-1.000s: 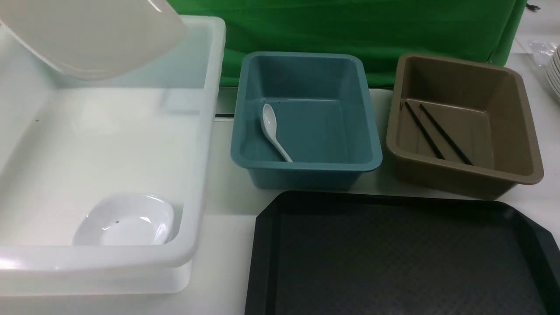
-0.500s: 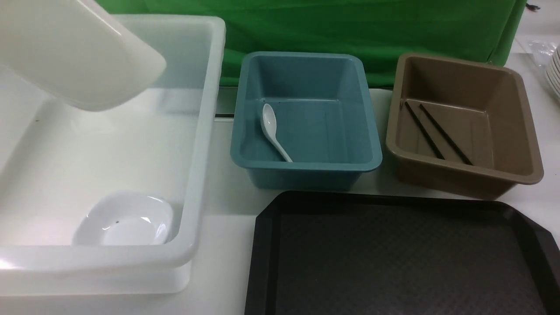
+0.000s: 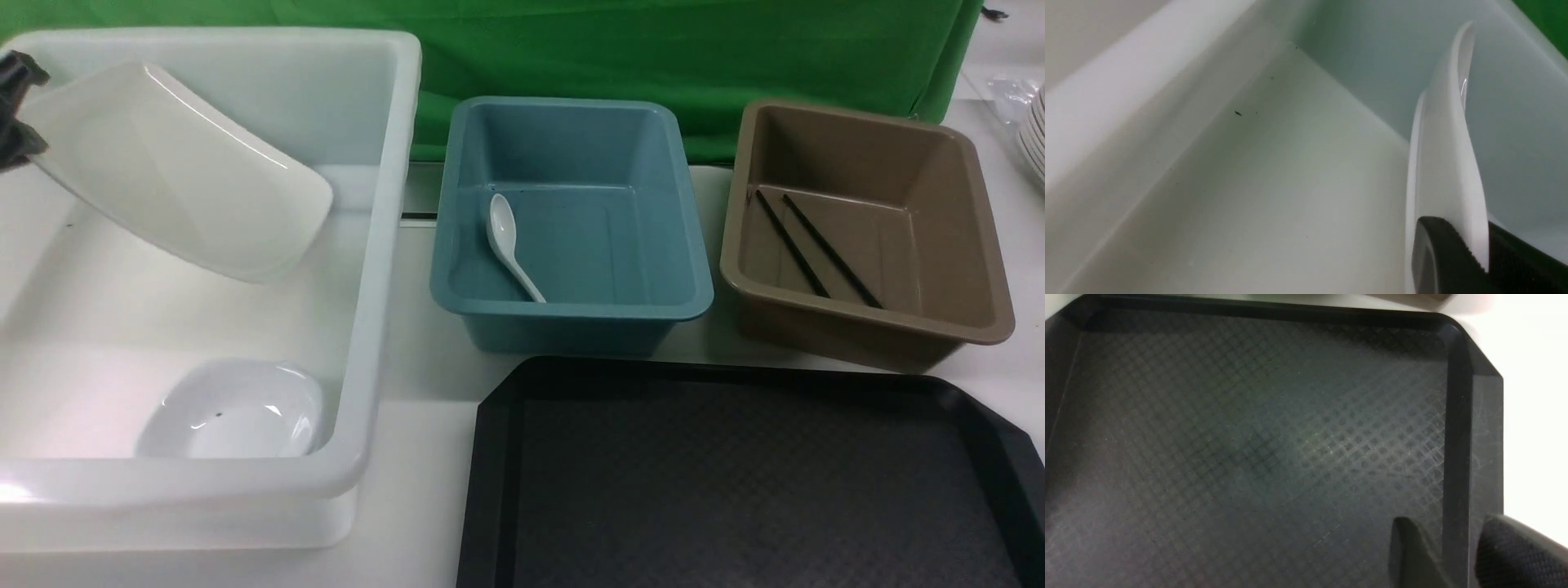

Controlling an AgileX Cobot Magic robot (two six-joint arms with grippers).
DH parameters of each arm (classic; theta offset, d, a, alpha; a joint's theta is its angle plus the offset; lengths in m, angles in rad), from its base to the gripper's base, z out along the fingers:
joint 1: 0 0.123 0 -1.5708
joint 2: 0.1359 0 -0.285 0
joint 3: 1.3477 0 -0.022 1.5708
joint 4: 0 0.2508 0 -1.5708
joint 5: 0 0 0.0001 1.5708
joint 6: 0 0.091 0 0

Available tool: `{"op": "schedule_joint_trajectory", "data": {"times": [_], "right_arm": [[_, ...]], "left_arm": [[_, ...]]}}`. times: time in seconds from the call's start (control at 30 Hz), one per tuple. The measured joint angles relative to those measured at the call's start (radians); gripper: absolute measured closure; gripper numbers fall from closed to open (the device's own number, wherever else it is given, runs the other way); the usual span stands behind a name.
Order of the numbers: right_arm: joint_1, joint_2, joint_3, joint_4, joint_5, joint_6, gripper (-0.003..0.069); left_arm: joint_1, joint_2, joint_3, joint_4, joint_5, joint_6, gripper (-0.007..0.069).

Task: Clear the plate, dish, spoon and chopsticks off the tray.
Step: Use the left arm to put the plate into the large storage box on the left

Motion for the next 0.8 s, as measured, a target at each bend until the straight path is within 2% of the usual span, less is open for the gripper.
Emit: {"op": "schedule_joint_trajectory", "data": {"times": [0.33, 0.8], "right_arm": [[0.0, 0.0, 0.0, 0.001, -0.001, 0.0, 0.0389], [0.0, 0.0, 0.0, 0.001, -0.002, 0.026, 0.0389]], "left_arm": [[-0.015, 0.094, 0.001, 0.082, -0.002, -0.044, 0.0605], [-0.015, 0.139, 0.0, 0.193, 0.06, -0.054, 0.0557]]}}
